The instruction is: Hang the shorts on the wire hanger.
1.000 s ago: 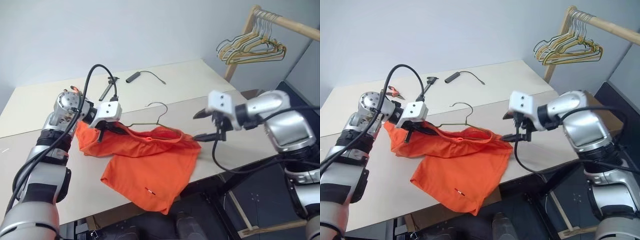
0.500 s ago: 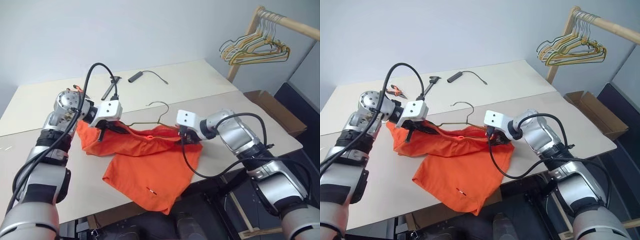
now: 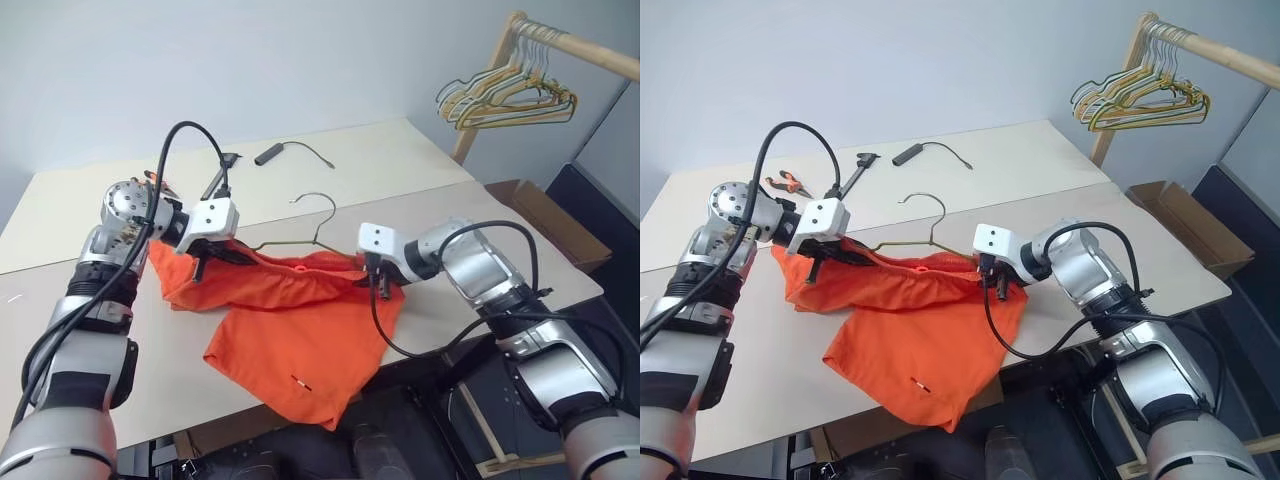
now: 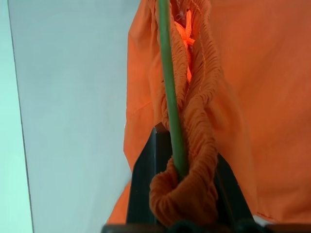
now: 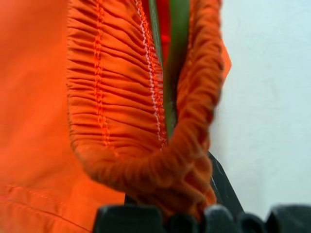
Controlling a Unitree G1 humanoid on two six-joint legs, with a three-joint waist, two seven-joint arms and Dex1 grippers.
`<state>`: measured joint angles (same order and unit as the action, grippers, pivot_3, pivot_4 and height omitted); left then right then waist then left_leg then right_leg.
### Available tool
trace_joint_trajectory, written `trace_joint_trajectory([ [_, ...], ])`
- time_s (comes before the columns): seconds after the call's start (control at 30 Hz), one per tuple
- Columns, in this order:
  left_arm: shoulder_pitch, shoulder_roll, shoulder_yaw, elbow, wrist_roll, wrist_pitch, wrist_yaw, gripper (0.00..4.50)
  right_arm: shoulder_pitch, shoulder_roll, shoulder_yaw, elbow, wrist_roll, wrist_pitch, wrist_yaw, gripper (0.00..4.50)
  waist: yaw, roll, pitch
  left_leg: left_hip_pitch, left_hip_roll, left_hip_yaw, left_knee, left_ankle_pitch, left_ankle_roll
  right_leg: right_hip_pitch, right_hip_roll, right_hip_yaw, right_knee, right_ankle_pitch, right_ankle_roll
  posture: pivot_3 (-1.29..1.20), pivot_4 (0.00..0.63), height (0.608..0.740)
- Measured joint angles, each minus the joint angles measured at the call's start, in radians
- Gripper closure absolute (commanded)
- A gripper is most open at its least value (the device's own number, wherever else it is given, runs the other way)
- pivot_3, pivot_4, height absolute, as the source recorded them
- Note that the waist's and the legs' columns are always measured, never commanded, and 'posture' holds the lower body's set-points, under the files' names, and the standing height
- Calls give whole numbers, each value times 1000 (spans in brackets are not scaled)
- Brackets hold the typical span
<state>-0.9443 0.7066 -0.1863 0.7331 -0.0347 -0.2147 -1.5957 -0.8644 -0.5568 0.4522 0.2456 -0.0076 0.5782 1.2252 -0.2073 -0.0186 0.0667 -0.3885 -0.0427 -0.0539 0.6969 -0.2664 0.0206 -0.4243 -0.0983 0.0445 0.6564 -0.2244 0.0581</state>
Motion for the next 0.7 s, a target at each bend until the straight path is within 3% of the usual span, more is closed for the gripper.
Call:
trace_joint_trajectory([
  [0.2,-2,-11,44,-3,-48,1,-3,1896,10,-41,-61,-76,72,73,47,4500,0,0,0,0,0,0,0,0,0,0,0,0,0,0,0,-149,0,740],
  [0.4,-72,-49,88,-7,-91,5,48,55,113,-100,-117,-207,148,163,46,4500,7,0,0,-1,0,-1,1,0,0,0,-1,-1,-1,0,0,-167,2,740],
  [0.7,-110,-114,207,-68,-206,141,196,24,308,-179,-266,-428,270,368,-53,4500,-4,0,0,0,0,-1,0,0,0,1,-2,0,-6,-1,1,-221,17,740],
])
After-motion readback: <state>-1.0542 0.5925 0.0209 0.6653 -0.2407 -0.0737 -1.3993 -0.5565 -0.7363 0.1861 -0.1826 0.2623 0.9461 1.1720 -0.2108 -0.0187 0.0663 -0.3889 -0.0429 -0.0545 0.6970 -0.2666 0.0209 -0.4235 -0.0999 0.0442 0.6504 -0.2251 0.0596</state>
